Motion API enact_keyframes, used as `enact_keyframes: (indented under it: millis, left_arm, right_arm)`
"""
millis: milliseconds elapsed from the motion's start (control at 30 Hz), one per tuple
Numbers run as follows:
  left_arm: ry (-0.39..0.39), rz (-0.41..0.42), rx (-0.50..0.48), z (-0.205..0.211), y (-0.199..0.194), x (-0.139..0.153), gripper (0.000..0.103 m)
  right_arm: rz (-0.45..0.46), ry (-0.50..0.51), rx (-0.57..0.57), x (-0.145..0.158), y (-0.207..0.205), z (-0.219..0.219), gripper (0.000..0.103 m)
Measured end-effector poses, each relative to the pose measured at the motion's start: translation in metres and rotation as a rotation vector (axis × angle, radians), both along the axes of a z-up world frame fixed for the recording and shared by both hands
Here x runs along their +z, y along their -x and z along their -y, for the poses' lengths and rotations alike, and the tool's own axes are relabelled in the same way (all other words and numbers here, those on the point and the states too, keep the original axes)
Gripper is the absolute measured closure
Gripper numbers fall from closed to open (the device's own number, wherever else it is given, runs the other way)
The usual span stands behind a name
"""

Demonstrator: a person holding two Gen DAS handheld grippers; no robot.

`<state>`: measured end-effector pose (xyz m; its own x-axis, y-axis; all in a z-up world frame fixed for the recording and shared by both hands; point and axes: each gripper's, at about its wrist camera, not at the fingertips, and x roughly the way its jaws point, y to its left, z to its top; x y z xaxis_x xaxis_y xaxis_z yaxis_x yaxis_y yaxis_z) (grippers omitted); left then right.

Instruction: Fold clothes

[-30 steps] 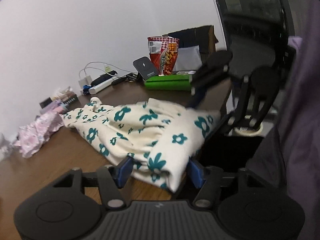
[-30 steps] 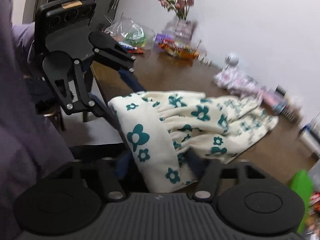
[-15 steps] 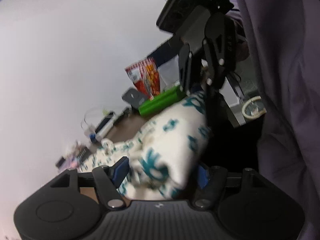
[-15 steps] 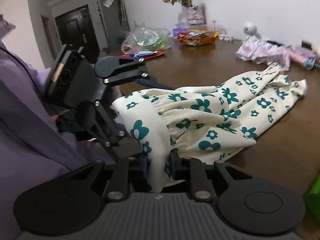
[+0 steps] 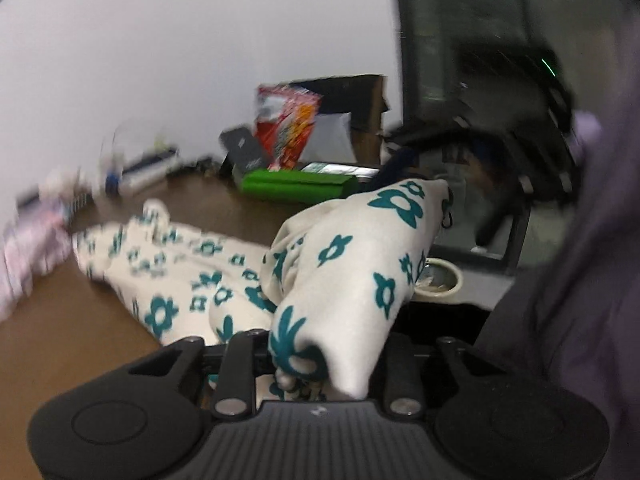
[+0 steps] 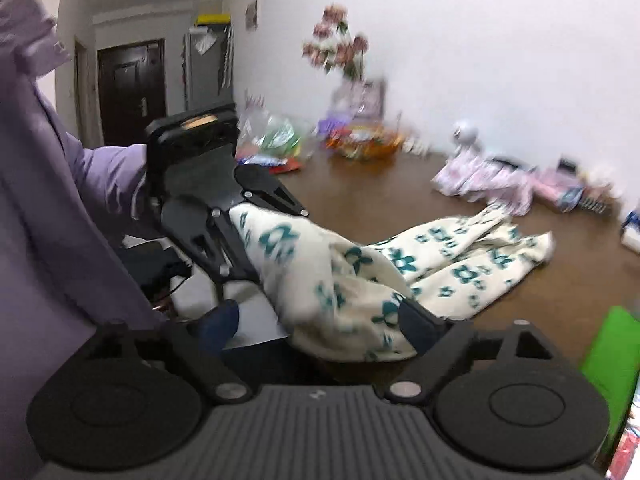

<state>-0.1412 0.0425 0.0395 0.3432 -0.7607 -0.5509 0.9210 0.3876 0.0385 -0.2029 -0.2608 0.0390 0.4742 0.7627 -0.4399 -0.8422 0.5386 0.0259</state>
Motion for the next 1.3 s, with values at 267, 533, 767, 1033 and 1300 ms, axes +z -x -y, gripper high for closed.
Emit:
enact_keyframes:
  millis: [267, 533, 767, 1033, 1300]
  left_arm:
    - [-0.013, -0.129, -0.060, -0.002, -0.021, 0.020, 0.078]
    - [0.120, -0.390, 0.015, -0.022, -0.056, 0.032, 0.068]
    - [0.360, -0.471, 0.241, -0.048, -0.082, 0.023, 0.050]
    - [0.371, -0.512, 0.545, -0.026, -0.110, 0.002, 0.050]
    - [0.360, -0.260, 0.647, -0.032, -0.086, 0.037, 0.042]
  right_arm:
    - [0.038, -0.098, -0.052, -0.024, -0.033, -0.005, 0.019]
    - [-0.631, -0.530, 0.000, -0.049, -0.113, 0.020, 0.080]
    - [-0.791, -0.630, -0.190, -0.057, -0.136, 0.022, 0.082]
    - [-0.755, -0.546, -0.423, -0.056, -0.157, 0.010, 0.074]
    - [-0.198, -0.218, -0.558, 0.010, -0.114, -0.013, 0.058]
